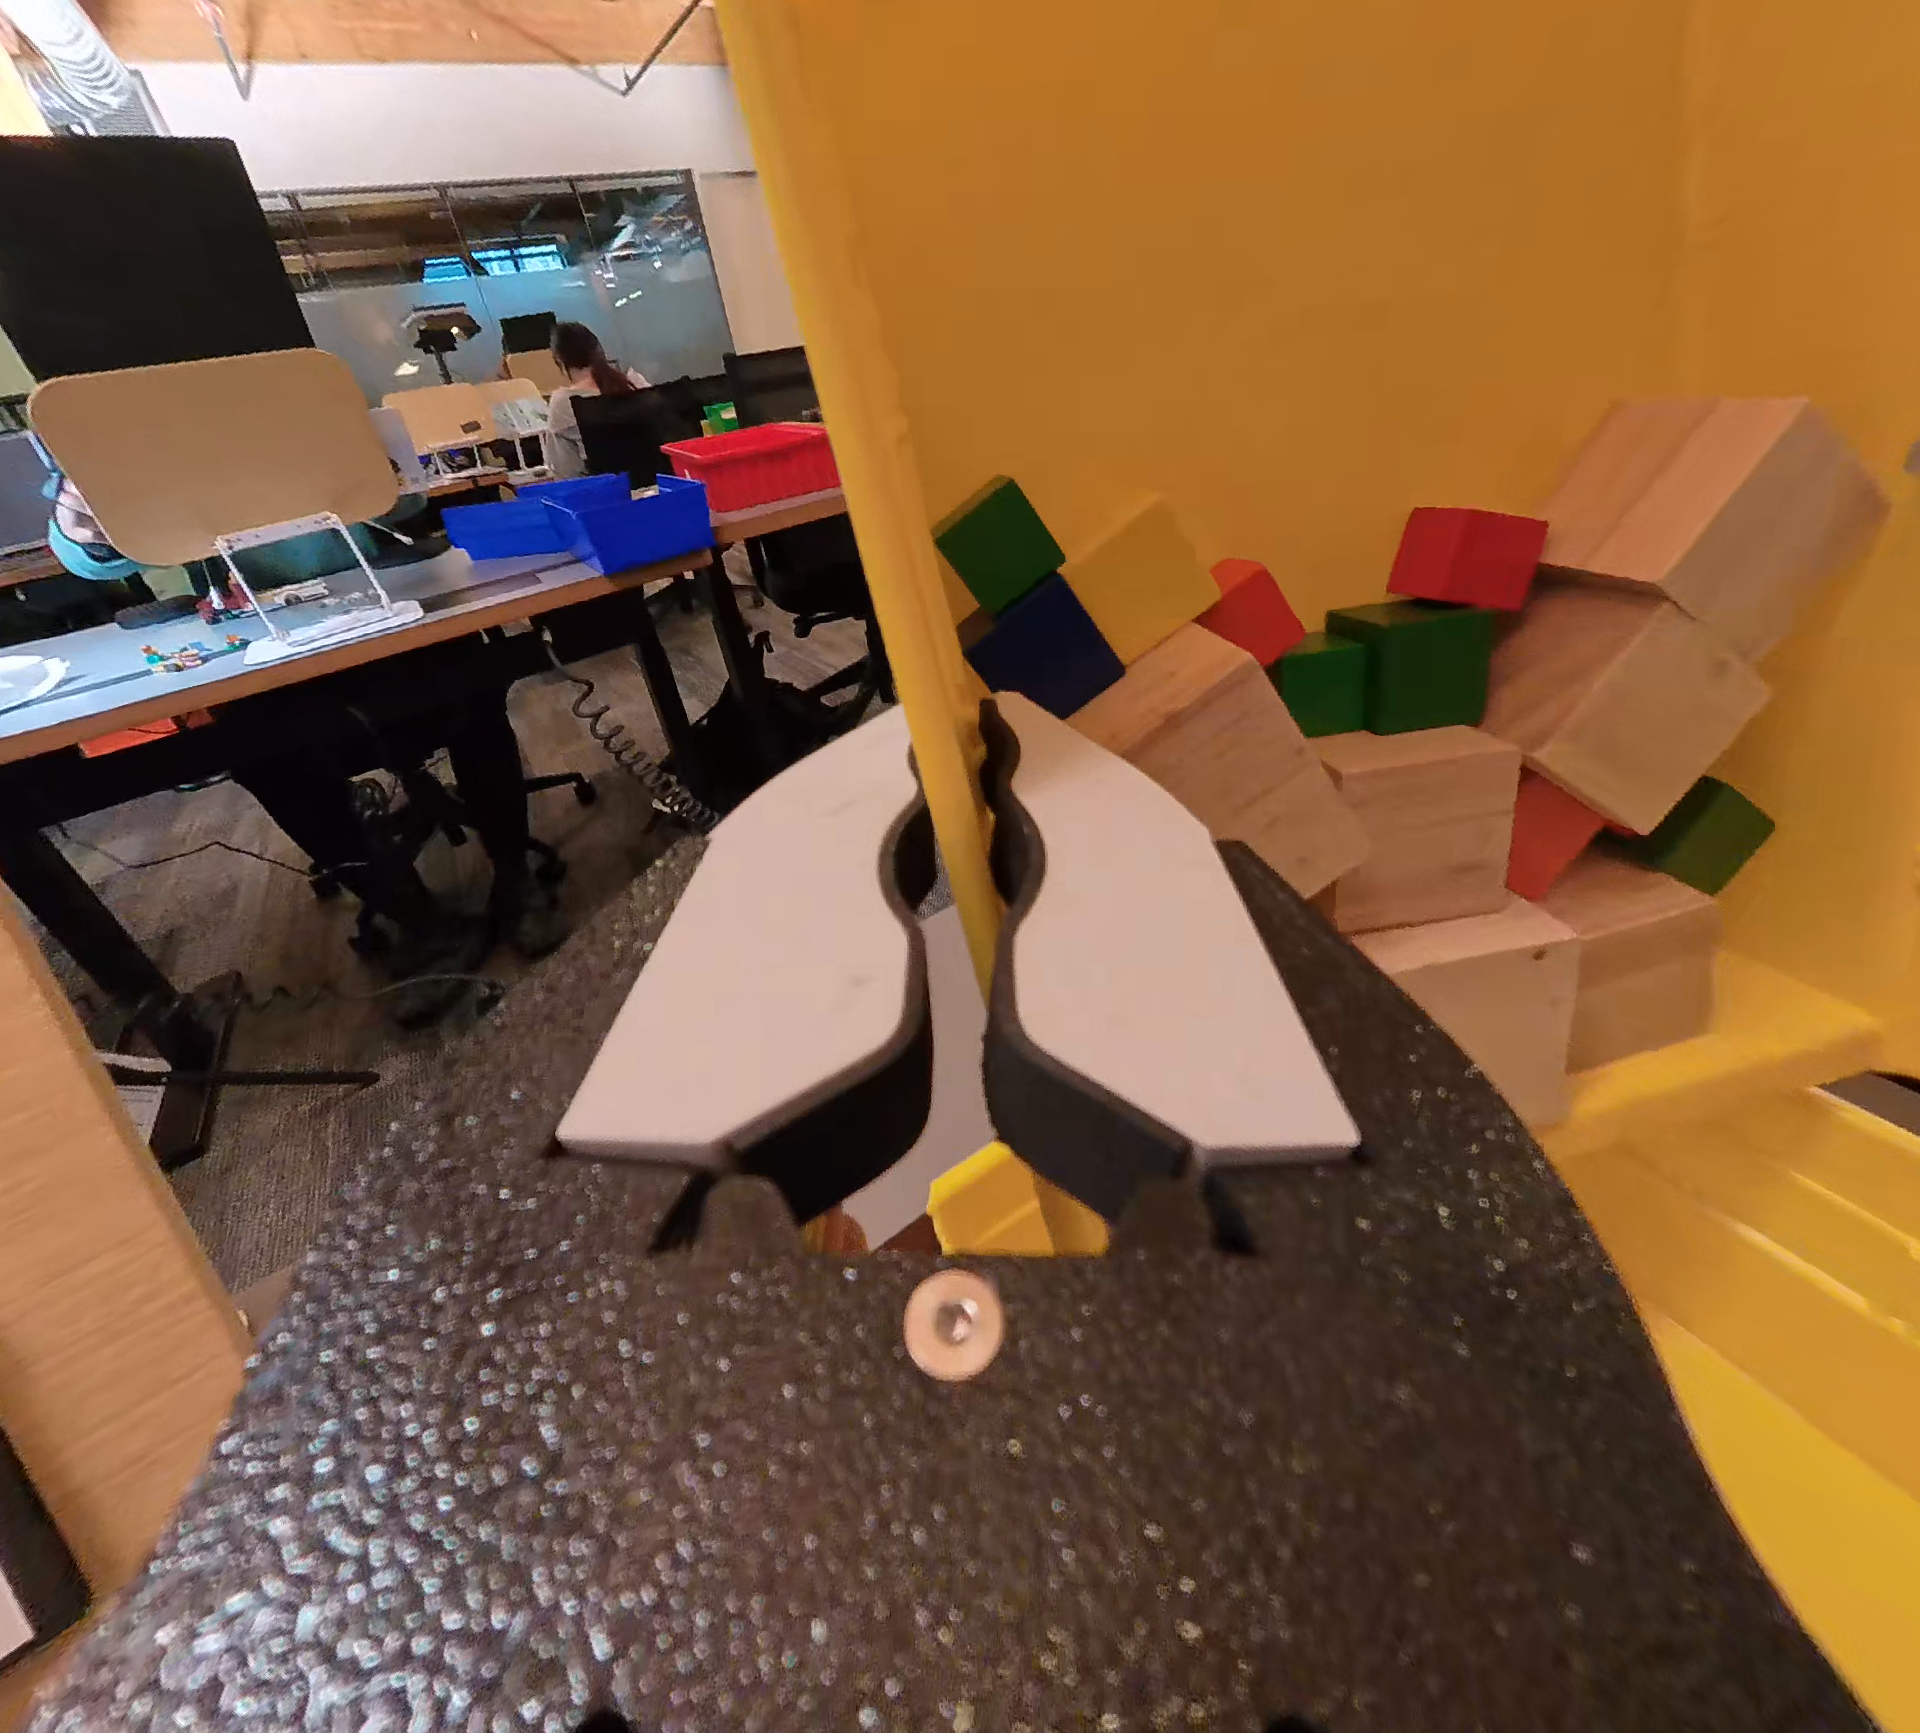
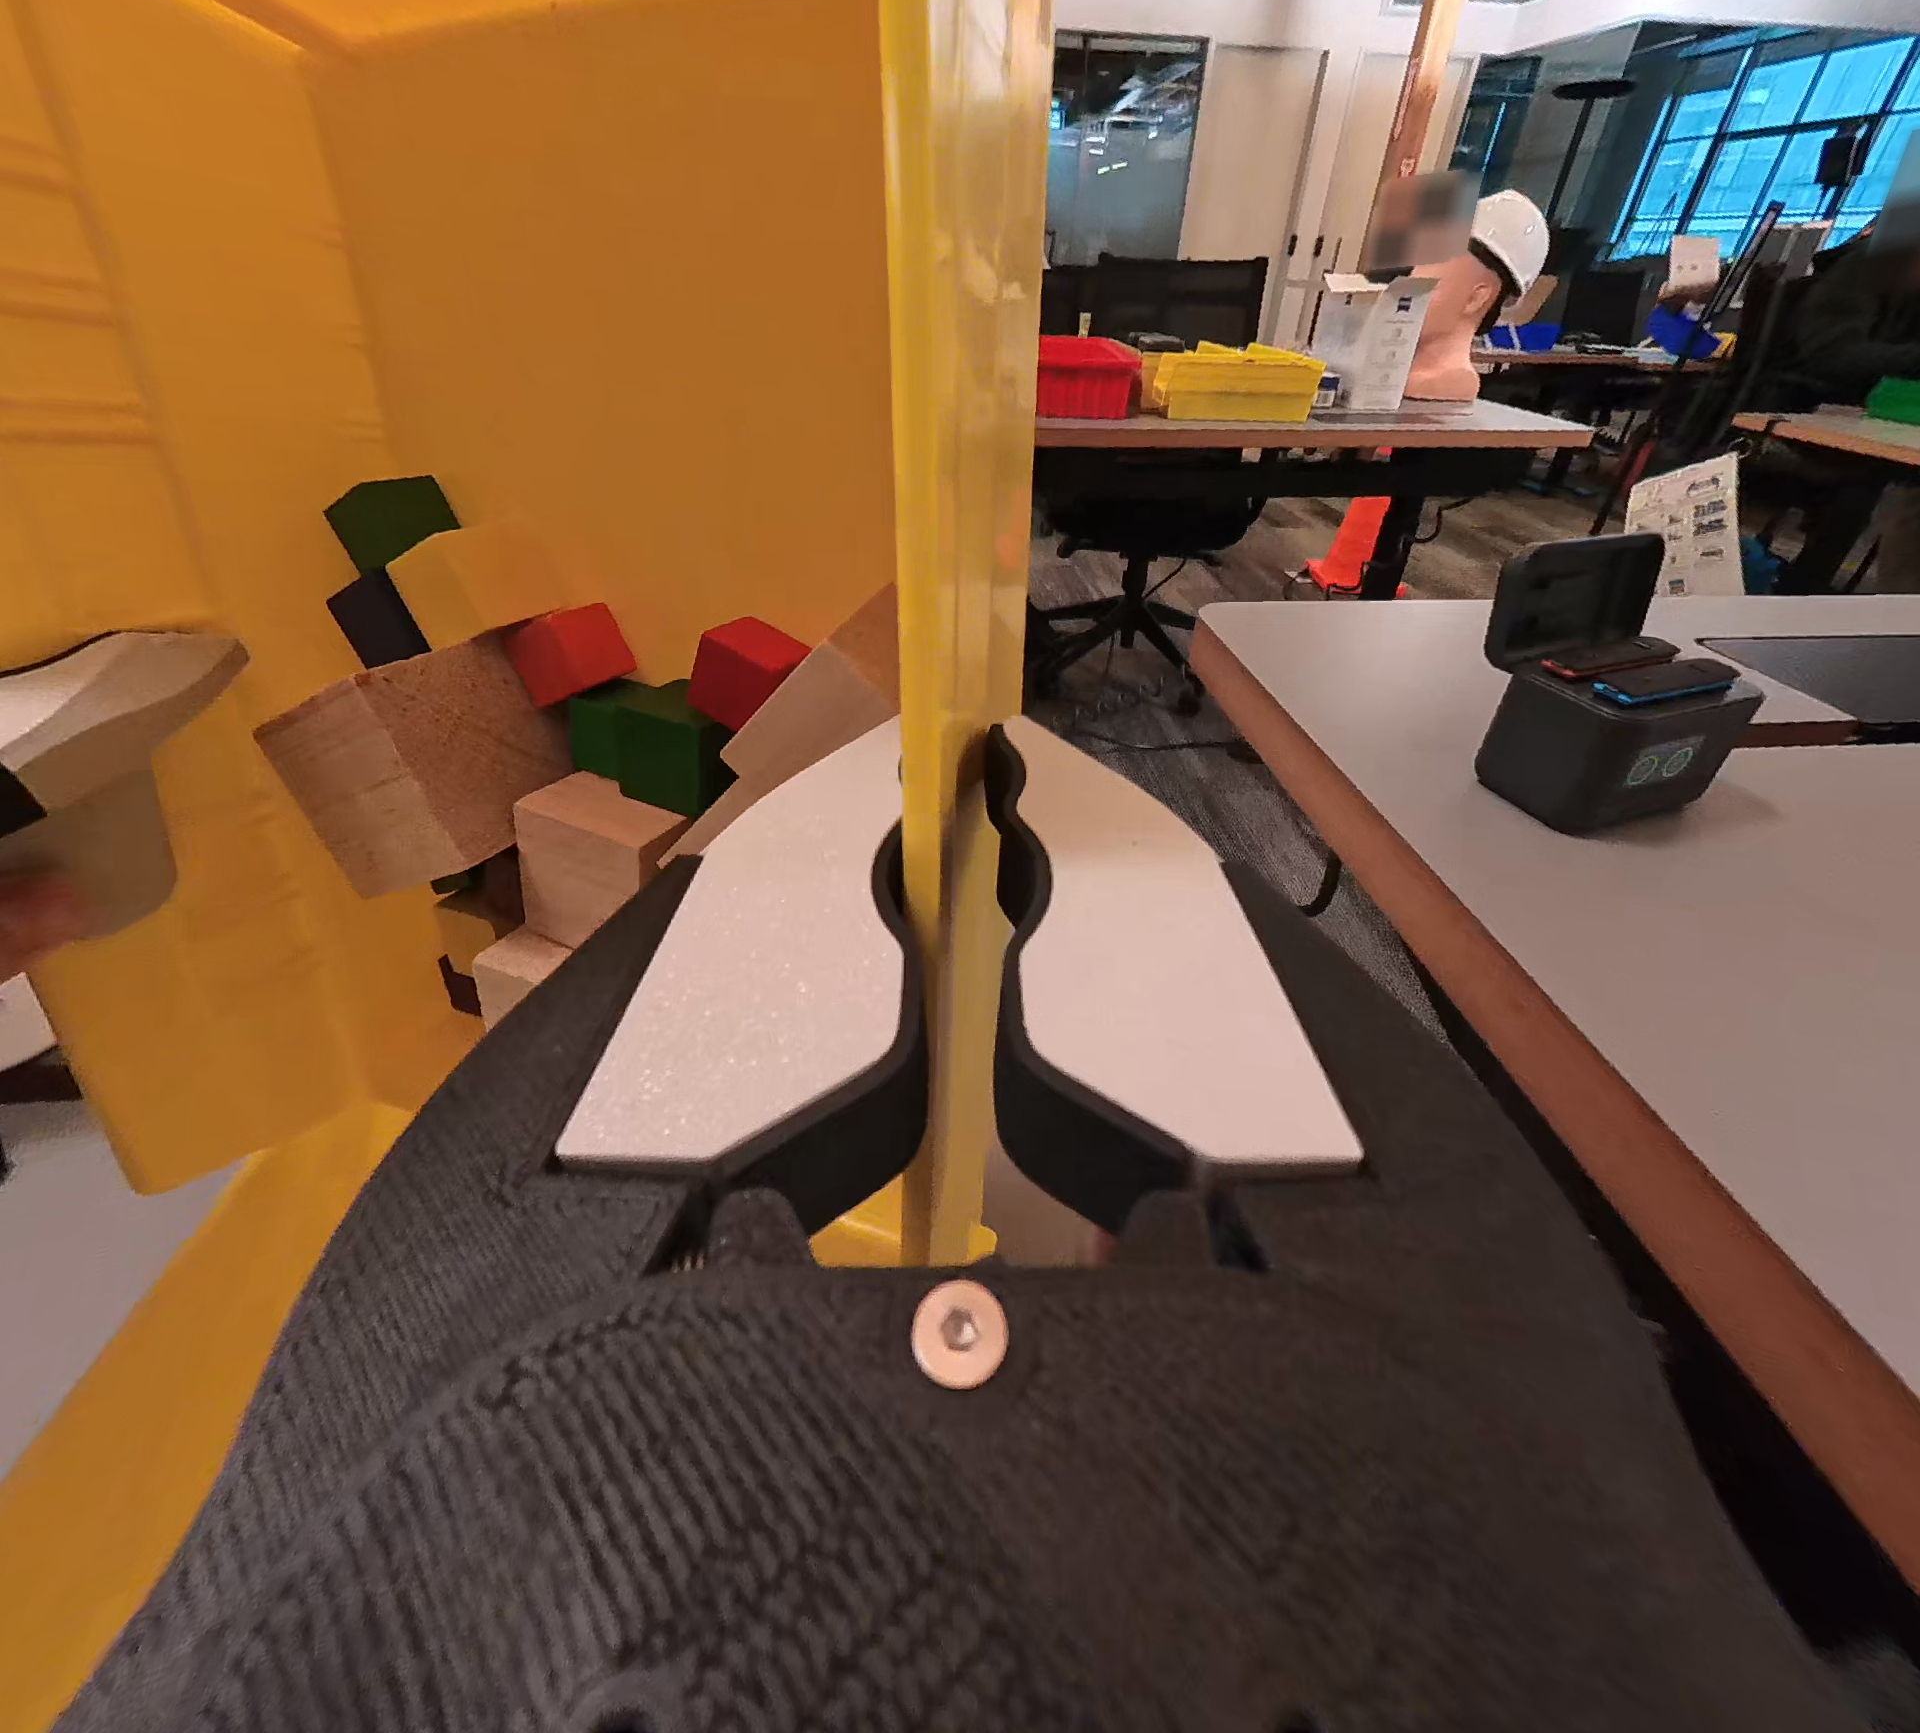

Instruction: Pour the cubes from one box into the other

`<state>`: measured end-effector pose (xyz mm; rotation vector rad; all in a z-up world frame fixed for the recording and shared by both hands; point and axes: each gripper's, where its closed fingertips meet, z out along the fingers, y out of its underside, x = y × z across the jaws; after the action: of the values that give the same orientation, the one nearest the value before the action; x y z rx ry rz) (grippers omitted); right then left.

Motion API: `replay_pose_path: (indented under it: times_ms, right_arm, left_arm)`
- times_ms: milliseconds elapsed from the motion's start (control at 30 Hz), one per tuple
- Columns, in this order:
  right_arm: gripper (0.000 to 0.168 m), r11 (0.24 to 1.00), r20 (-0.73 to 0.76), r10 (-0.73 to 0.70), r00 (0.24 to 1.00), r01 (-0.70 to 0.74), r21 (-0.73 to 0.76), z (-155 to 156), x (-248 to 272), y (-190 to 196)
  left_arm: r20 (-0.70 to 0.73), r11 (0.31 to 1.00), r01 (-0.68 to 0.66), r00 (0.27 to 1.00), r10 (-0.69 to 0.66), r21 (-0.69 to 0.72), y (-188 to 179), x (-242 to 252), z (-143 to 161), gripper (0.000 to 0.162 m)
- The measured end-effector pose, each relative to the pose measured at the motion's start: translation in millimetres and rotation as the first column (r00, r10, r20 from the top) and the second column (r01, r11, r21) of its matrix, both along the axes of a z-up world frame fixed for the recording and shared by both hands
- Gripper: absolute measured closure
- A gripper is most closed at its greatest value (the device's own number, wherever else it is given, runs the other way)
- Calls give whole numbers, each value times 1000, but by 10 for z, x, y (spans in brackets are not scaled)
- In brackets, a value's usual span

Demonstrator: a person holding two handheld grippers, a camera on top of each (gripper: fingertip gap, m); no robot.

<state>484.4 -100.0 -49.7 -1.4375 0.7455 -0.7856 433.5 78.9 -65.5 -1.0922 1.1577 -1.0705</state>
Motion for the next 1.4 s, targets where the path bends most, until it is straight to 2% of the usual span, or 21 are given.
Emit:
replay_pose_path:
  times_ms: [300,600,933,1167,1400]
  right_arm:
    - [160,987,10,-2,1000,1,162,-48,-35,-69]
    - [156,943,77,7,997,-32,332,75,-84,-143]
    - [154,936,78,77,994,-99,337,-24,-128,-87]
    - [152,906,101,114,988,-146,397,49,-114,-104]
    - [153,907,133,111,985,-155,391,148,-123,-132]
  left_arm:
    - [116,1000,24,993,-25,4,-83,-61,182,156]
    - [159,998,60,986,-54,-32,-158,-72,175,156]
    - [165,995,79,984,-69,-55,-129,-146,103,156]
    - [191,993,111,977,-100,-46,-159,-145,204,155]
    - [197,992,118,975,-107,-47,-189,-159,292,154]
